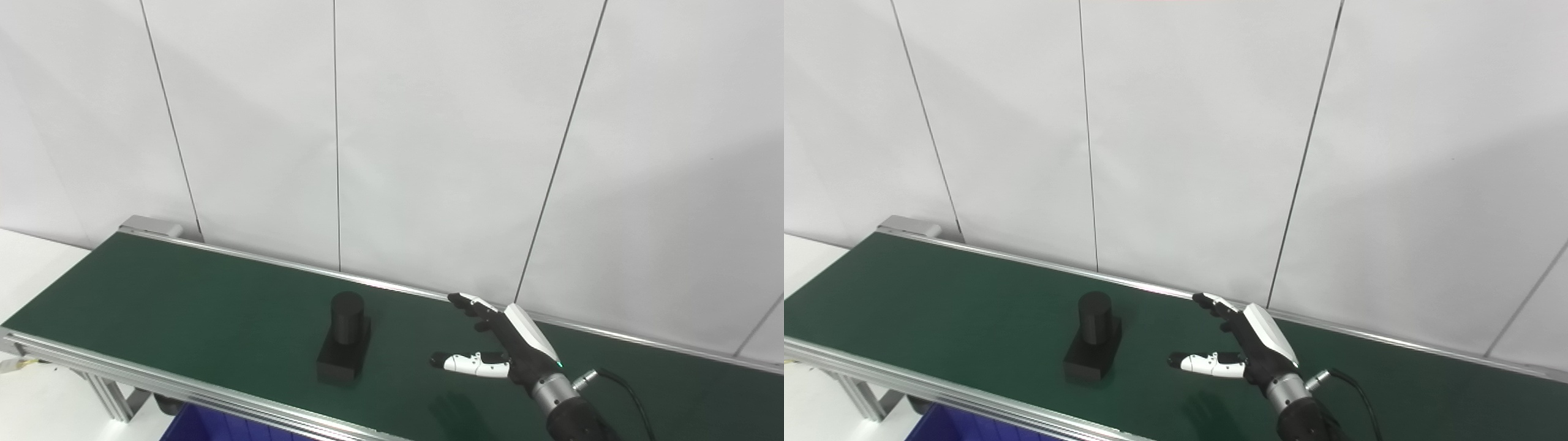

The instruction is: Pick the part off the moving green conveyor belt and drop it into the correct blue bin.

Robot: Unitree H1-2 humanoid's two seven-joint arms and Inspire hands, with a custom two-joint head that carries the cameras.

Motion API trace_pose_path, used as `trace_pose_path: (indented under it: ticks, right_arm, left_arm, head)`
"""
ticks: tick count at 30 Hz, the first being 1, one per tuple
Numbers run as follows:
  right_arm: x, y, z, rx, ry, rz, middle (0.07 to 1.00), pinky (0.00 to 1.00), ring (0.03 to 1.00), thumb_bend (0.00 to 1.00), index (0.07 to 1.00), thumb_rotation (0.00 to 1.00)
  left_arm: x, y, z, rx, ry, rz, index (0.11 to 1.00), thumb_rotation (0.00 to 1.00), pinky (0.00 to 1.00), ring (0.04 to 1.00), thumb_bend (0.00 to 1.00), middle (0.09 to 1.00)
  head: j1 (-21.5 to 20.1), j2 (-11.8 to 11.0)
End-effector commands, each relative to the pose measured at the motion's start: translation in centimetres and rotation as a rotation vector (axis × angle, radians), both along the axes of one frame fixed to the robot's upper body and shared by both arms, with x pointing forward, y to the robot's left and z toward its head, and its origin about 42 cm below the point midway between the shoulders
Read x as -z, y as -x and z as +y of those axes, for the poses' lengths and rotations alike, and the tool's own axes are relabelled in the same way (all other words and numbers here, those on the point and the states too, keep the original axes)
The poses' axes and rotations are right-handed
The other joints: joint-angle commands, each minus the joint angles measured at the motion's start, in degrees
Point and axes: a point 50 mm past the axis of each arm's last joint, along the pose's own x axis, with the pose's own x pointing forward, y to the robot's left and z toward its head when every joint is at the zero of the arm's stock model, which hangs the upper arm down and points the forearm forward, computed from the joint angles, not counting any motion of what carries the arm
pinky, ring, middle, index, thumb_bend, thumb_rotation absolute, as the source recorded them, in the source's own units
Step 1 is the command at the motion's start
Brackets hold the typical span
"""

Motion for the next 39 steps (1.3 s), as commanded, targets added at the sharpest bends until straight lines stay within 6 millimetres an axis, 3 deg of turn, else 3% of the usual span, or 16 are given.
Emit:
trace_pose_path:
  ticks: [1, 17, 39]
  right_arm:
    - [-2.6, -0.4, 1.5, -0.031, -0.031, -0.074, 0.880, 0.81, 0.886, 0.75, 0.872, 0.48]
    - [-2.0, -0.3, 2.7, -0.041, -0.016, -0.058, 0.872, 0.79, 0.873, 0.73, 0.872, 0.48]
    - [0.6, -1.5, 3.6, -0.020, 0.026, -0.019, 0.895, 0.83, 0.899, 0.73, 0.865, 0.44]
  left_arm:
    - [-0.9, -0.2, -0.5, 0.005, 0.009, -0.043, 0.865, 0.35, 0.73, 0.797, 0.96, 0.843]
    - [-1.2, 0.4, -0.7, 0.016, 0.015, -0.045, 0.894, 0.37, 0.79, 0.837, 0.90, 0.873]
    - [-1.7, 1.2, -1.3, 0.010, 0.019, -0.056, 0.888, 0.37, 0.76, 0.833, 0.90, 0.867]
  head:
    - [-0.19, 0.28]
    - [-1.21, 1.47]
    - [-1.91, 2.11]
